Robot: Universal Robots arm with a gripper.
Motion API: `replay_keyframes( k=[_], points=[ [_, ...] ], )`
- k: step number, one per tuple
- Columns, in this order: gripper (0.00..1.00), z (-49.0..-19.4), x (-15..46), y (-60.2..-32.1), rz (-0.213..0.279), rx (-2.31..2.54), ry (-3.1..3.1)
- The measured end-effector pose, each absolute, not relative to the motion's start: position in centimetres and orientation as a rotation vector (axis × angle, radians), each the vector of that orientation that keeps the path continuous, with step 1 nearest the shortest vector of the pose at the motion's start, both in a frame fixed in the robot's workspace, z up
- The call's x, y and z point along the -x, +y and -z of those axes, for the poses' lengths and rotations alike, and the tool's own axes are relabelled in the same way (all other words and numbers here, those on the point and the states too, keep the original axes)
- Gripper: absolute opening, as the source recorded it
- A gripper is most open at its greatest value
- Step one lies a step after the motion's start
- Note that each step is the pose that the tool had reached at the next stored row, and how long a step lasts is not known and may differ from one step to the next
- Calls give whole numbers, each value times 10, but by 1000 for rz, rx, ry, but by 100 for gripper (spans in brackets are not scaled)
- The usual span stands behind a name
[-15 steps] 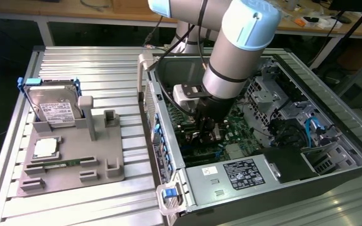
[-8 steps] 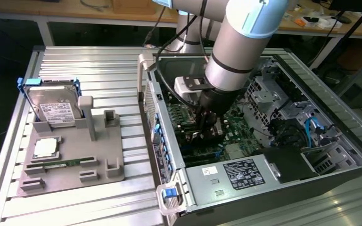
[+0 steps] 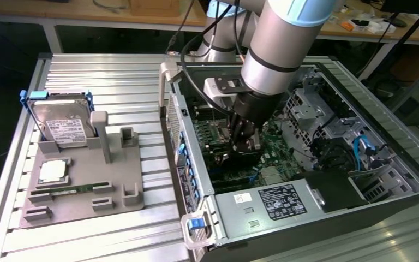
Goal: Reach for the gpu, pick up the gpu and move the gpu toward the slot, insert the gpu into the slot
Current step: 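Insert the gpu into the slot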
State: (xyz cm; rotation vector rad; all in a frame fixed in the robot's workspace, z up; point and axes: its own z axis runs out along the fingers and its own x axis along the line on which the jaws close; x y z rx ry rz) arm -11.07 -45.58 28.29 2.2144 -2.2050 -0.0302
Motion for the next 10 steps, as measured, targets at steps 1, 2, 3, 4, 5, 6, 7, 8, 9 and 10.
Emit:
replay_keyframes(
  k=[1, 2, 3, 4, 5, 6, 7, 8, 9, 10],
  points=[
    [14, -283, 111, -456, 30, -2214, -2205],
    [14, -283, 111, -456, 30, -2214, -2205],
    [11, -283, 111, -456, 30, -2214, -2205],
    [11, -283, 111, -456, 30, -2214, -2205],
    [11, -283, 111, -456, 30, -2214, -2205],
    [11, -283, 111, -456, 30, -2214, -2205],
    [11, -283, 111, -456, 30, -2214, -2205],
    [11, -283, 111, -456, 30, -2214, -2205],
    [11, -283, 111, -456, 30, -2214, -2205],
    [11, -283, 111, -456, 30, -2214, -2205]
  ],
)
